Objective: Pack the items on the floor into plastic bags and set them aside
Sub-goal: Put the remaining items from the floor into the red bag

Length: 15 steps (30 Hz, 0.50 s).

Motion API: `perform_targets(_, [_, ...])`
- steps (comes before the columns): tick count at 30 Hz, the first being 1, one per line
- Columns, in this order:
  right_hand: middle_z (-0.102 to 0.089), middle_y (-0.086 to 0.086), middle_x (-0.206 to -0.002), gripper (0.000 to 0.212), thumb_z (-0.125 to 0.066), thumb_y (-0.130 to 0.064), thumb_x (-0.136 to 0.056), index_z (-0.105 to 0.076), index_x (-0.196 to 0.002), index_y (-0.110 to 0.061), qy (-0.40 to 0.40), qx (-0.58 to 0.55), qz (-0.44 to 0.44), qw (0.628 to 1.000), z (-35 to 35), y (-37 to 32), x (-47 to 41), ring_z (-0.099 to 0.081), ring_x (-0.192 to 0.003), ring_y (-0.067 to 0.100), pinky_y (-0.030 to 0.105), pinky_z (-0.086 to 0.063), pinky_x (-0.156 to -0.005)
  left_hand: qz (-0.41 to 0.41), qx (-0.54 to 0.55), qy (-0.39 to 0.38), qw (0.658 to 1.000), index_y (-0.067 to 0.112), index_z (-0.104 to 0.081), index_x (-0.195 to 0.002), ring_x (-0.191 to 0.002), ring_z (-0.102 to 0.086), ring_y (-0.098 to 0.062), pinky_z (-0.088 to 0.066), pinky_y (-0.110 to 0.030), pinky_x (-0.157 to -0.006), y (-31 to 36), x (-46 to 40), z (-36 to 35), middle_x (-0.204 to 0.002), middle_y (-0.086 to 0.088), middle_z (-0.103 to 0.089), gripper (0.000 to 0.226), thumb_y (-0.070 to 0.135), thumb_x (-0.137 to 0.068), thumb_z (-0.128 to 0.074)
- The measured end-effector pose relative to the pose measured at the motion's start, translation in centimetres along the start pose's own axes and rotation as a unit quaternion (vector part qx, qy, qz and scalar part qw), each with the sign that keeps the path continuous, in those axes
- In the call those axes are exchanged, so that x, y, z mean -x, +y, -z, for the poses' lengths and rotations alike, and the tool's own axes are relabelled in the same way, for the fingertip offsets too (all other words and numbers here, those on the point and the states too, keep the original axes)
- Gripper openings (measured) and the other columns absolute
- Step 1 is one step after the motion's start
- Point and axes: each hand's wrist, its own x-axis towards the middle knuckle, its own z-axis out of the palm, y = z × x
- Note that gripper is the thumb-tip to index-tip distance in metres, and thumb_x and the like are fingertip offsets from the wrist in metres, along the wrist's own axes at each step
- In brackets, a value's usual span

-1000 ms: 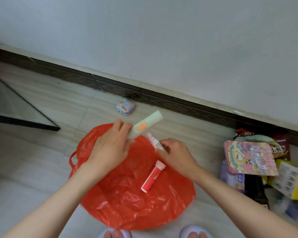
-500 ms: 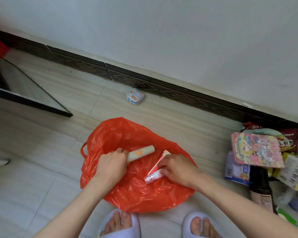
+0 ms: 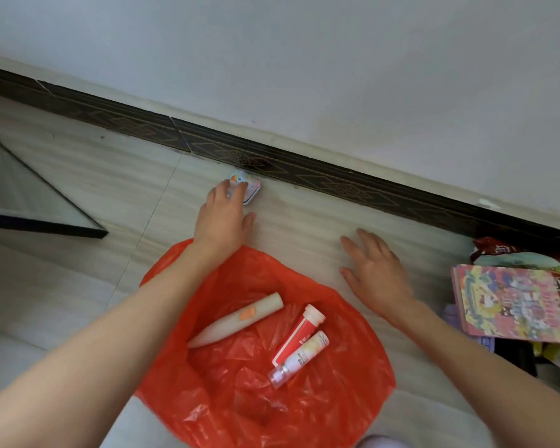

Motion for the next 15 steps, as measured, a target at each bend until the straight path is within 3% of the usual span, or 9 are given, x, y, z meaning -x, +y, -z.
perform_targets(3, [-0.005,0.006,-0.157,0.062,-0.047,-0.039,-0.091,-0.019,-0.145,-0.027,-0.034,0.024,-0.009,0.999,-0.4,0.8,-0.1,-0.005,-0.144,0.024,0.04,-0.015,-0.116,0.007,0.029,-0.004,1.0,0.012,-0.039,-0.134,-0.126,-0.031,-0.04,-0.034,-0.05,-0.096,0.1,-2.4,-0.8,-0.14,-0.023,-0.029,0.053,0.023,-0.086,-0.058])
perform_targets(9, [-0.001,0.007,-0.157,0.063,-0.046,-0.039,-0.092,-0.017,-0.146,-0.028,-0.044,0.007,-0.008,0.999,-0.3,0.9,0.0,-0.002,-0.144,0.024,0.042,-0.012,-0.117,0.052,0.033,0.017,0.998,0.01,-0.047,-0.123,-0.112,-0.039,-0.042,-0.034,-0.046,-0.09,0.6,-3.9,-1.2,-0.12,-0.028,-0.043,0.043,0.016,-0.083,-0.059])
perform_targets(13, [-0.003,0.007,-0.157,0.062,-0.048,-0.036,-0.092,-0.02,-0.146,-0.025,-0.053,-0.01,0.003,0.999,0.0,1.3,0.1,-0.003,-0.144,0.024,0.04,-0.012,-0.117,-0.02,0.118,0.042,0.992,0.013,-0.053,-0.114,-0.102,-0.046,-0.043,-0.038,-0.042,-0.089,1.9,-1.4,-0.3,-0.113,-0.025,-0.048,0.036,0.01,-0.079,-0.061])
perform_targets(15, [-0.01,0.008,-0.156,0.059,-0.049,-0.034,-0.092,-0.024,-0.144,-0.022,-0.052,-0.031,-0.006,0.998,0.4,1.5,0.7,-0.009,-0.143,0.024,0.038,-0.016,-0.116,-0.053,0.187,0.073,0.978,0.018,-0.055,-0.109,-0.093,-0.052,-0.034,-0.043,-0.038,-0.086,3.0,1.1,0.8,-0.112,-0.016,-0.049,0.035,0.008,-0.076,-0.062])
